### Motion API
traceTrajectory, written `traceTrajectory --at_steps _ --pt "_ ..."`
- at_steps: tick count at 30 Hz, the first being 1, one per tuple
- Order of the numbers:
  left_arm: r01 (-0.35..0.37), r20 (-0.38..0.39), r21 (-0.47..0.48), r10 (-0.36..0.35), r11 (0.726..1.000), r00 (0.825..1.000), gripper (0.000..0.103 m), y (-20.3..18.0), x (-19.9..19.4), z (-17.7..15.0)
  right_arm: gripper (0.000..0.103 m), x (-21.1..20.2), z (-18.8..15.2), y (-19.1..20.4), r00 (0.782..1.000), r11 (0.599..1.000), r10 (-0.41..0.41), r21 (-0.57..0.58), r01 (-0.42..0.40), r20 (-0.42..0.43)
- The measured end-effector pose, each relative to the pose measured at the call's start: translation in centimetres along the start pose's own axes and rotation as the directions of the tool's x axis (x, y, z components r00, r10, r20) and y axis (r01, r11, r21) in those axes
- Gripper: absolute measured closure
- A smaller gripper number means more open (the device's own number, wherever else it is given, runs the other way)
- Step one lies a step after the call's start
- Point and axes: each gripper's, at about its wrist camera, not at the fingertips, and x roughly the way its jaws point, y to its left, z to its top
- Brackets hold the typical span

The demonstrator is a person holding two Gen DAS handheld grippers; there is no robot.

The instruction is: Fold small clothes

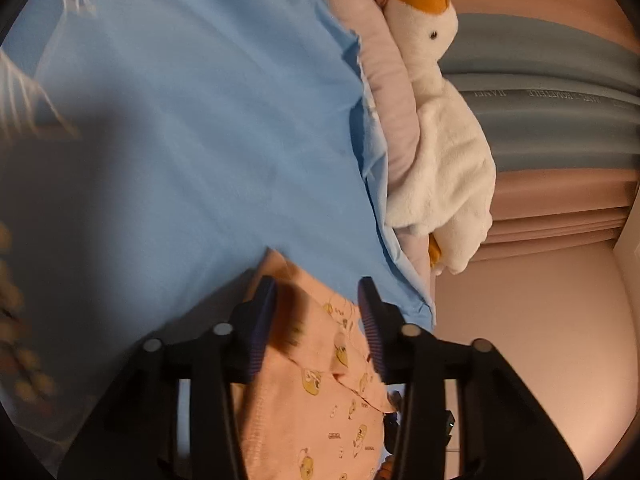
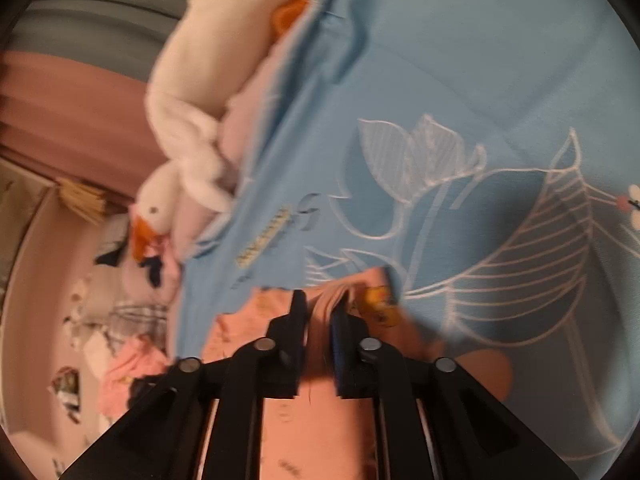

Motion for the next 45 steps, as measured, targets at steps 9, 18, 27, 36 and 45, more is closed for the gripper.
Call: traceTrajectory --at_steps 9,18,27,36,45 --pt "-0.149 -0.043 0.500 0.196 0.853 0.980 0.054 -5.5 -3.7 -5.0 0.065 -5.0 -4.1 4.9 0.997 0.919 -0.069 -0.388 0.070 0.017" --pt "-0.289 -0.060 0.722 0.472 0.629 0.880 0.079 -6.8 5.7 -9.9 0.087 2.7 -7.2 9.0 0.924 0.684 -0.377 -0.690 0.235 -0.060" --pt "-0.267 0.002 0.516 0.310 0.814 0.951 0.079 -7.7 8.9 -4.0 0.089 6.0 -1.4 11.5 0.900 0.649 -0.415 -0.651 0.394 0.131" --pt "-0.236 -0.009 0.685 0.332 0.690 0.943 0.079 -8.8 3.6 -8.4 0.089 1.3 -5.3 11.2 0.939 0.673 -0.335 -0.675 0.301 0.084" --pt "-0.201 -0.065 0.778 0.394 0.596 0.917 0.080 -2.7 -1.4 -15.8 0.089 -3.5 -14.8 8.2 0.911 0.531 -0.412 -0.804 0.269 0.032"
